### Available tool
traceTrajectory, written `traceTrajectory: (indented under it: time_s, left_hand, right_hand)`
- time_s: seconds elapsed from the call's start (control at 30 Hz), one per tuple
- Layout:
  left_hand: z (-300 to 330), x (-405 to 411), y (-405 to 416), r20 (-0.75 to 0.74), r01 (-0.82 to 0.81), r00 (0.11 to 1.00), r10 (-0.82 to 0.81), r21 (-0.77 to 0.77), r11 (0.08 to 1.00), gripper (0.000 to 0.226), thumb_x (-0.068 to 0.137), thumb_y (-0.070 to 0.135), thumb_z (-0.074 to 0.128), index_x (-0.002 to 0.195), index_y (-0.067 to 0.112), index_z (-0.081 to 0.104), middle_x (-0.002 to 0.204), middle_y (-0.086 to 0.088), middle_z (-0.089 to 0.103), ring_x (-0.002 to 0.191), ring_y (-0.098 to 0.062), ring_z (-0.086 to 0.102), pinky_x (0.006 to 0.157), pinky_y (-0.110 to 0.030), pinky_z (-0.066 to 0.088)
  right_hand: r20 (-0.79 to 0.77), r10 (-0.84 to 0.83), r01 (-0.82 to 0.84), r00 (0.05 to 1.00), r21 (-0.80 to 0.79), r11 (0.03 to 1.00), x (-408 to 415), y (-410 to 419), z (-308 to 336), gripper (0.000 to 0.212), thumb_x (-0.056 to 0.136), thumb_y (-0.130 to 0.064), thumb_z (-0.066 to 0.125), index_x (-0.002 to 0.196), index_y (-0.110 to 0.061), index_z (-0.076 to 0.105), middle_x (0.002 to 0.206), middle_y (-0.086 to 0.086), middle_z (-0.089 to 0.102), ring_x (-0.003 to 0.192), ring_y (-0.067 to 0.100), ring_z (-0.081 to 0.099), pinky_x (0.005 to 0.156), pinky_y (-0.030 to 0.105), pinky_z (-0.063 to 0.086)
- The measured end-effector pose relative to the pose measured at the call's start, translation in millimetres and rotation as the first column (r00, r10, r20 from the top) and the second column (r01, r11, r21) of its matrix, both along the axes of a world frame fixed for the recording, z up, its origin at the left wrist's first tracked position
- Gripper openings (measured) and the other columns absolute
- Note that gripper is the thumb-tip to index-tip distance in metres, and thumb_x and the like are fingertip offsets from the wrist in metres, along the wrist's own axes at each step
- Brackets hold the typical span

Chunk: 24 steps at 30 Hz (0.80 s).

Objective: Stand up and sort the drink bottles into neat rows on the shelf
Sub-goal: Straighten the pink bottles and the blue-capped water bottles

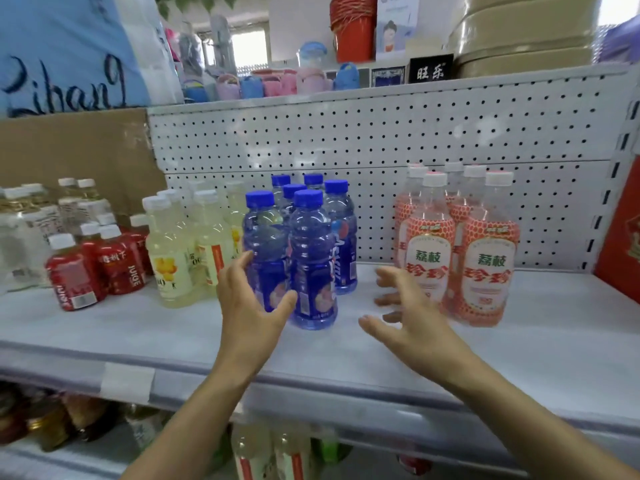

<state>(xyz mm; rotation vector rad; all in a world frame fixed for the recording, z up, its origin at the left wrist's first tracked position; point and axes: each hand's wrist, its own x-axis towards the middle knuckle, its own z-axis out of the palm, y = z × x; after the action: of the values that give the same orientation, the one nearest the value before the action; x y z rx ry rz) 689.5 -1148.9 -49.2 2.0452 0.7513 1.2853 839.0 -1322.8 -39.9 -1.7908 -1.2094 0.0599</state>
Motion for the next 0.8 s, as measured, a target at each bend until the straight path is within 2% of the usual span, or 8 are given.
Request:
traceTrajectory:
  time_s: [0.07,0.17,0.23,0.37,0.53,0.63,0.7,0.8]
  left_hand:
    - [5.2,-0.8,26.5,-0.002,0.113,0.993,-0.114,-0.144,0.983,0.085,0.078,0.024,0.083,0.143,0.028,0.029,0.139,0.009,0.043,0.121,-0.002,0.052,0.099,-0.024,0.048]
    - [9.4,0.6,53.8,-0.022,0.269,0.959,-0.283,-0.243,0.932,0.065,0.079,0.019,0.083,0.127,0.035,0.043,0.12,0.015,0.063,0.097,0.015,0.061,0.074,-0.008,0.048]
    - [8.8,-1.0,66.6,-0.034,0.307,0.946,-0.323,-0.234,0.923,0.052,0.08,0.022,0.082,0.116,0.039,0.048,0.111,0.015,0.067,0.095,0.009,0.064,0.077,-0.013,0.047]
    - [7.0,-24.6,87.1,-0.016,0.355,0.93,-0.368,-0.228,0.907,0.057,0.081,0.025,0.079,0.125,0.036,0.045,0.112,0.019,0.067,0.101,0.005,0.064,0.083,-0.017,0.048]
    - [3.9,-74.2,118.2,-0.003,0.222,0.975,-0.224,-0.112,0.969,0.049,0.076,0.037,0.08,0.112,0.05,0.05,0.114,0.018,0.065,0.105,-0.004,0.064,0.09,-0.035,0.053]
    - [4.0,-98.5,136.7,-0.067,0.072,0.995,-0.072,-0.007,0.997,0.057,0.069,0.056,0.079,0.117,0.036,0.058,0.114,0.011,0.061,0.111,-0.015,0.058,0.094,-0.046,0.051]
    - [1.6,-106.4,142.6,-0.097,-0.02,0.995,0.017,-0.027,0.999,0.073,0.067,0.057,0.076,0.128,0.024,0.054,0.124,0.004,0.051,0.123,-0.019,0.044,0.105,-0.044,0.041]
    - [1.3,-109.3,129.4,-0.015,-0.134,0.991,0.133,-0.067,0.989,0.081,0.077,0.036,0.079,0.144,0.018,0.037,0.142,-0.005,0.033,0.13,-0.009,0.029,0.109,-0.025,0.026]
  right_hand:
    - [-0.095,0.031,-0.037,0.995,-0.067,0.997,-7.1,29.1,7.2,0.074,0.085,-0.032,0.072,0.145,-0.031,0.028,0.127,-0.016,0.043,0.108,0.003,0.054,0.088,0.021,0.049]
    - [-0.141,0.035,-0.044,0.989,-0.06,0.997,-18.2,68.6,11.9,0.068,0.088,-0.027,0.07,0.144,-0.03,0.031,0.121,-0.015,0.054,0.104,0.003,0.057,0.084,0.018,0.049]
    - [-0.123,-0.006,0.0,0.992,-0.049,0.999,-23.1,82.3,12.3,0.055,0.09,-0.023,0.067,0.137,-0.031,0.04,0.109,-0.017,0.058,0.099,0.001,0.059,0.074,0.014,0.047]
    - [-0.117,-0.048,0.04,0.992,-0.075,0.996,-41.4,100.4,12.5,0.044,0.089,-0.029,0.069,0.125,-0.036,0.044,0.106,-0.018,0.06,0.093,0.0,0.061,0.074,0.019,0.049]
    - [-0.157,0.026,-0.033,0.987,-0.045,0.998,-81.0,144.3,11.9,0.041,0.089,-0.026,0.069,0.121,-0.036,0.044,0.101,-0.017,0.062,0.09,0.002,0.063,0.073,0.015,0.049]
    - [-0.181,0.072,-0.081,0.981,-0.04,0.996,-101.3,169.4,11.9,0.046,0.09,-0.025,0.068,0.128,-0.033,0.044,0.102,-0.02,0.06,0.087,0.001,0.063,0.078,0.021,0.053]
    - [-0.193,0.105,-0.115,0.976,-0.039,0.993,-109.9,180.4,12.7,0.05,0.09,-0.025,0.067,0.132,-0.034,0.042,0.106,-0.018,0.059,0.088,0.002,0.063,0.079,0.022,0.053]
    - [-0.219,0.153,-0.169,0.964,-0.056,0.984,-113.7,186.0,14.2,0.057,0.091,-0.022,0.066,0.139,-0.035,0.038,0.114,-0.014,0.058,0.091,0.003,0.063,0.071,0.016,0.05]
